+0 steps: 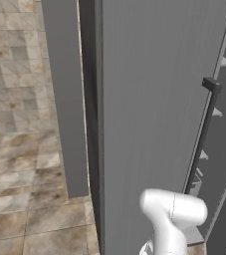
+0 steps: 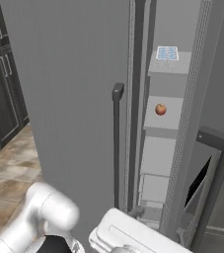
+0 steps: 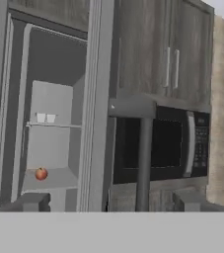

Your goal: Open the freezer door, pick up the ice cube tray from the freezer, and place it on the dining counter.

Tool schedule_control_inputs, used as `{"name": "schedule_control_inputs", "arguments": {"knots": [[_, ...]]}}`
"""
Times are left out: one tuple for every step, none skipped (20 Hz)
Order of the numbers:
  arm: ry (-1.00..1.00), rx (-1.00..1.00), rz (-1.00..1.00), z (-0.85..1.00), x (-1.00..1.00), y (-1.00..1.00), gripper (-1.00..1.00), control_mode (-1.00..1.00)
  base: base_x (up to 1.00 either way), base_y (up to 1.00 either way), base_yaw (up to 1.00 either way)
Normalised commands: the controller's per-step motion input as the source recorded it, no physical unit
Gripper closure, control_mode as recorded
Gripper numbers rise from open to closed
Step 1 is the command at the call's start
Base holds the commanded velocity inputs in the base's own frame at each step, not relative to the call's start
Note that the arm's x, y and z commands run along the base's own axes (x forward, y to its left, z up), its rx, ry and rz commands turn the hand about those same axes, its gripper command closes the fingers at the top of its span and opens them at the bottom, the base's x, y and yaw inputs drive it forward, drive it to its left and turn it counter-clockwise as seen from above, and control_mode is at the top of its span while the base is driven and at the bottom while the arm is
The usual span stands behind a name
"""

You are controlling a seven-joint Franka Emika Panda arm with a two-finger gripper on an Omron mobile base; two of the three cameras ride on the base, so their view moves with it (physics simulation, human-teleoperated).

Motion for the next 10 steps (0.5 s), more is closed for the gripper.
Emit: {"name": "schedule_control_inputs", "arguments": {"knots": [[0.00,-0.07,-0.24,0.55,0.00,1.00,-1.00,-1.00,0.00,0.00,0.00],[0.00,-0.06,-0.24,0.56,0.00,1.00,-1.00,-1.00,0.00,0.00,0.00],[0.00,-0.06,-0.25,0.55,0.00,1.00,-1.00,-1.00,0.00,0.00,0.00],[0.00,-0.03,-0.26,0.61,0.00,1.00,-1.00,-1.00,0.00,0.00,0.00],[0.00,-0.02,-0.27,0.61,0.00,1.00,-1.00,-1.00,0.00,0.00,0.00],[0.00,-0.01,-0.27,0.59,0.00,1.00,-1.00,-1.00,0.00,0.00,0.00],[0.02,0.00,-0.27,0.64,0.00,1.00,-1.00,-1.00,0.00,0.00,0.00],[0.02,0.00,-0.28,0.61,0.00,1.00,-1.00,-1.00,0.00,0.00,0.00],[0.00,0.00,-0.29,0.52,0.00,1.00,-1.00,-1.00,0.00,0.00,0.00],[0.00,0.00,-0.30,0.49,0.00,0.99,-1.00,-1.00,0.00,0.00,0.00]]}}
